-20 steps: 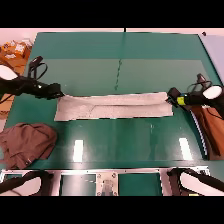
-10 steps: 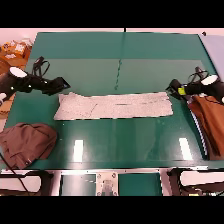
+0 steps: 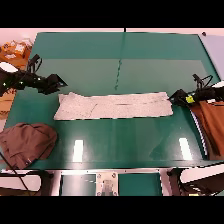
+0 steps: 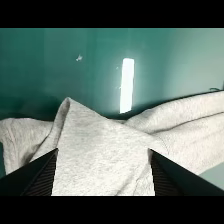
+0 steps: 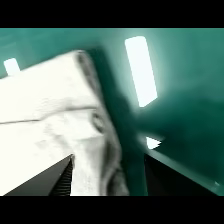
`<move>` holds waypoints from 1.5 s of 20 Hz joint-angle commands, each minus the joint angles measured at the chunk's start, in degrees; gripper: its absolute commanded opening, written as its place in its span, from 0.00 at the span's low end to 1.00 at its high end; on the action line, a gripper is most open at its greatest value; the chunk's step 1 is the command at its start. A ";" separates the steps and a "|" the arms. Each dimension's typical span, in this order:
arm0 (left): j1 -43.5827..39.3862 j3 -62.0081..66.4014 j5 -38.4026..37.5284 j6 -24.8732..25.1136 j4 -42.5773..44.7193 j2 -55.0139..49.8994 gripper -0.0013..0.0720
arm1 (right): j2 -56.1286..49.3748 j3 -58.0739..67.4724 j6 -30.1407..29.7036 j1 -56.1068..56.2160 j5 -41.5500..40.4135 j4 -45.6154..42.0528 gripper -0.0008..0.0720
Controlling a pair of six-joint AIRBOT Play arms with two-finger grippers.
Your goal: Fold the shirts.
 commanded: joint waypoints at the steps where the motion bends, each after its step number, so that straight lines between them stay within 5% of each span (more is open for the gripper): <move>1: 0.15 0.17 -1.03 -0.07 -0.55 -0.04 0.87 | -4.22 0.02 -10.34 -0.35 3.04 9.22 0.72; 3: 0.15 0.17 -1.03 -0.04 -2.01 -0.04 0.87 | -5.22 0.02 -11.87 -0.11 4.59 11.13 0.71; 7: -1.75 0.17 -0.55 0.24 -4.48 -0.04 0.87 | -5.27 0.11 -12.74 0.00 5.75 10.97 0.36; 9: -5.29 0.17 0.81 2.67 -4.50 -0.04 0.34 | -5.25 0.11 -12.72 -0.02 6.88 11.08 0.03; 11: -10.08 0.17 4.11 3.39 -4.48 -0.07 0.05 | -4.63 0.15 -12.59 -0.02 7.30 11.13 0.02; 15: -23.10 0.17 15.76 3.41 -4.48 -1.14 0.04 | 1.90 1.44 -9.66 -0.04 9.22 11.04 0.02; 20: -40.13 1.97 27.02 3.37 -7.69 -9.68 0.04 | 13.49 7.43 0.59 1.18 21.03 11.58 0.02; 30: -51.25 22.75 15.82 -0.13 -9.70 -28.17 0.04 | 26.56 12.63 5.81 4.96 23.89 12.57 0.03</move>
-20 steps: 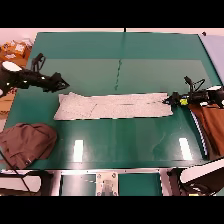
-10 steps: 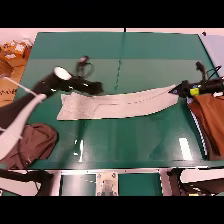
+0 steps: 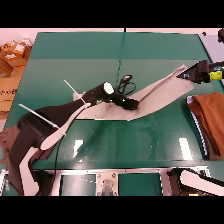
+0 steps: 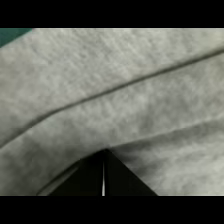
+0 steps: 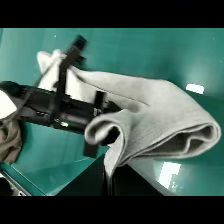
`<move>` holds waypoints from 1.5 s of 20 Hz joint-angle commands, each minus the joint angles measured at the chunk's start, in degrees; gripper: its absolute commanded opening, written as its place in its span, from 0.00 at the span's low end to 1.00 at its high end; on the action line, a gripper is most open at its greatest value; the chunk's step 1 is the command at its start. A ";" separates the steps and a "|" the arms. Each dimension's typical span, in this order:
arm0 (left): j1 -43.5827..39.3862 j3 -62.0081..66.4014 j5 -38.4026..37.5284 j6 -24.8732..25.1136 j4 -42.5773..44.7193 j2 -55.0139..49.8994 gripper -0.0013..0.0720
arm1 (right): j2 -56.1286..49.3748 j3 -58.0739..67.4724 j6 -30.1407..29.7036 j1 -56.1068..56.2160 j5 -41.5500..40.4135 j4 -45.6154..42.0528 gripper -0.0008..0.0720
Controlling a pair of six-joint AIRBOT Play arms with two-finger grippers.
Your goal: Fold the shirts.
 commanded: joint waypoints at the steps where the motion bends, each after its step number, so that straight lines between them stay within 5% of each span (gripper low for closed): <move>1: -1.57 3.41 -2.32 -1.05 -0.31 -2.82 0.04 | 1.70 0.85 1.73 0.46 0.57 0.24 0.03; 5: 1.31 5.35 -9.51 -0.98 1.14 -2.47 0.04 | 1.73 0.85 4.13 1.99 0.63 0.31 0.03; 12: 16.46 26.84 -46.12 -8.33 25.88 -2.40 0.04 | 1.73 0.85 6.25 16.15 -1.60 7.26 0.03; 17: 26.45 28.00 -45.35 -11.67 37.42 5.75 0.04 | -2.12 0.83 12.72 34.12 -22.32 7.06 0.03; 23: 34.23 26.29 -46.23 -11.47 40.04 12.92 0.04 | -22.93 1.31 14.29 57.81 -54.34 11.06 0.03; 24: 34.88 26.05 -46.56 -11.34 40.09 13.22 0.04 | -26.60 2.05 14.08 60.96 -57.57 12.41 0.11; 25: 35.50 25.70 -46.64 -11.08 40.22 13.42 0.04 | -29.97 3.26 12.48 63.60 -60.46 12.55 0.40; 26: 35.98 25.35 -46.62 -11.10 40.28 13.62 0.04 | -32.85 4.90 8.83 65.46 -61.16 12.48 0.79; 30: 36.96 25.31 -46.38 -11.13 40.59 13.62 0.04 | -32.48 6.75 6.45 62.07 -53.92 9.11 0.83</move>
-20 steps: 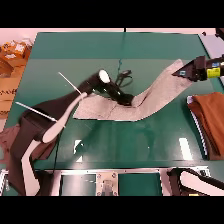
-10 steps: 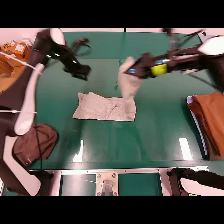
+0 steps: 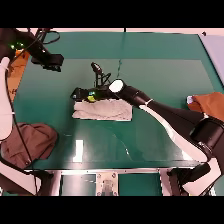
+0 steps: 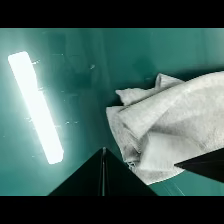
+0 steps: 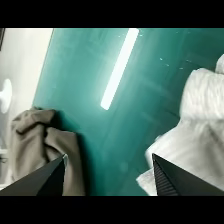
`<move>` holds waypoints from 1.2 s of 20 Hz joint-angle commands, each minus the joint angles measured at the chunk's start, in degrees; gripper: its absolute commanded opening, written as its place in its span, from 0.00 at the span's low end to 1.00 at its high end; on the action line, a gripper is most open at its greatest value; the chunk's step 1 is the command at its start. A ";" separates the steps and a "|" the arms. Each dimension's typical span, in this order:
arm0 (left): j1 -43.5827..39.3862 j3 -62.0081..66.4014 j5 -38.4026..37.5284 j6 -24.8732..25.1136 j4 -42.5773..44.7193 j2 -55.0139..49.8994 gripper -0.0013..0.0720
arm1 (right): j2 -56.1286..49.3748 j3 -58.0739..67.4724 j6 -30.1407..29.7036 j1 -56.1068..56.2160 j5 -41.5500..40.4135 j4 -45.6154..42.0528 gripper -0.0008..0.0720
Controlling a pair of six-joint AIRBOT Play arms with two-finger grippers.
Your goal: Fold the shirts.
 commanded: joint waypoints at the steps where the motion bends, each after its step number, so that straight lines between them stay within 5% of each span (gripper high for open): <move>1: 0.98 -0.22 0.04 0.07 0.50 0.46 0.04 | -0.46 1.29 -1.95 -2.95 4.57 -3.02 0.71; 3: 0.98 -0.22 0.26 0.07 0.50 0.46 0.04 | 1.46 1.27 -1.66 -9.62 12.92 -3.28 0.03; 7: 0.98 -0.22 0.52 0.02 0.50 0.46 0.04 | 5.79 -2.12 1.66 -23.80 26.56 -9.86 0.03; 10: 0.98 -0.22 0.50 0.02 0.50 0.46 0.04 | 14.99 -16.59 -0.35 -33.29 23.54 -10.25 0.03; 11: 0.98 -0.22 0.57 0.00 0.50 0.46 0.04 | 17.66 -22.36 -0.66 -36.26 22.27 -10.21 0.07; 13: 0.98 -0.22 1.33 -0.17 0.50 0.46 0.04 | 18.51 -29.94 -1.01 -40.09 22.10 -8.92 0.86; 20: 0.98 -0.22 1.68 -0.98 0.50 0.46 0.04 | 11.52 -34.71 -11.45 -31.69 15.45 5.05 0.87; 24: 0.98 -0.22 1.60 -1.92 0.48 0.46 0.04 | 8.26 -32.54 -12.33 -25.31 13.27 9.68 0.86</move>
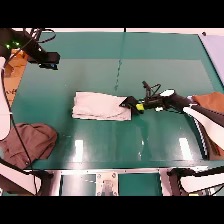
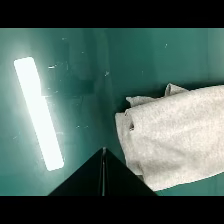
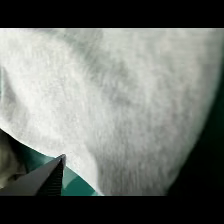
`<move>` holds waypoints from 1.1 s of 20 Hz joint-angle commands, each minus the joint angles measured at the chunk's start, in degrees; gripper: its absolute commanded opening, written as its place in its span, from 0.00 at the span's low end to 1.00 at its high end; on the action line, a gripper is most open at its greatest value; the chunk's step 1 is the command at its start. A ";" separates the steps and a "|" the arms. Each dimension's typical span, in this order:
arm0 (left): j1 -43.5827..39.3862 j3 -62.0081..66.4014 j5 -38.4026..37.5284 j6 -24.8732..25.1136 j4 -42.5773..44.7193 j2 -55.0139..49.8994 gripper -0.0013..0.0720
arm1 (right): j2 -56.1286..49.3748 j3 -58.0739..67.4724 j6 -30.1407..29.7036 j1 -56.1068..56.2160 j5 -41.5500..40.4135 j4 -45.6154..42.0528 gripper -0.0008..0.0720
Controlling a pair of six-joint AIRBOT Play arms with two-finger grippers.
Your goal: Fold the shirts.
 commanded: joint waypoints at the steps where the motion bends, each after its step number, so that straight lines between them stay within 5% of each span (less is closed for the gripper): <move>1: 0.04 0.00 -0.13 -0.63 -0.02 0.04 0.04 | -2.27 1.11 -1.90 4.33 -2.43 4.46 0.78; 2: 0.04 0.00 -0.33 -0.63 -0.02 0.04 0.04 | -2.25 1.75 -2.01 4.55 -1.99 4.55 0.28; 3: 0.04 0.00 -0.57 -0.66 -0.02 0.04 0.04 | -2.25 2.54 -2.16 4.61 -1.42 4.52 0.04; 11: 0.04 0.00 -2.99 -1.70 -0.04 0.04 0.04 | 6.62 14.60 -1.53 -7.48 7.19 4.24 0.02; 17: 0.04 0.00 -4.09 -1.68 -0.09 0.04 0.04 | 13.29 23.47 3.34 -38.16 18.18 3.28 0.02; 22: 0.04 0.00 -3.98 -1.68 -0.09 0.04 0.04 | 11.43 29.88 3.34 -61.55 17.90 2.80 0.02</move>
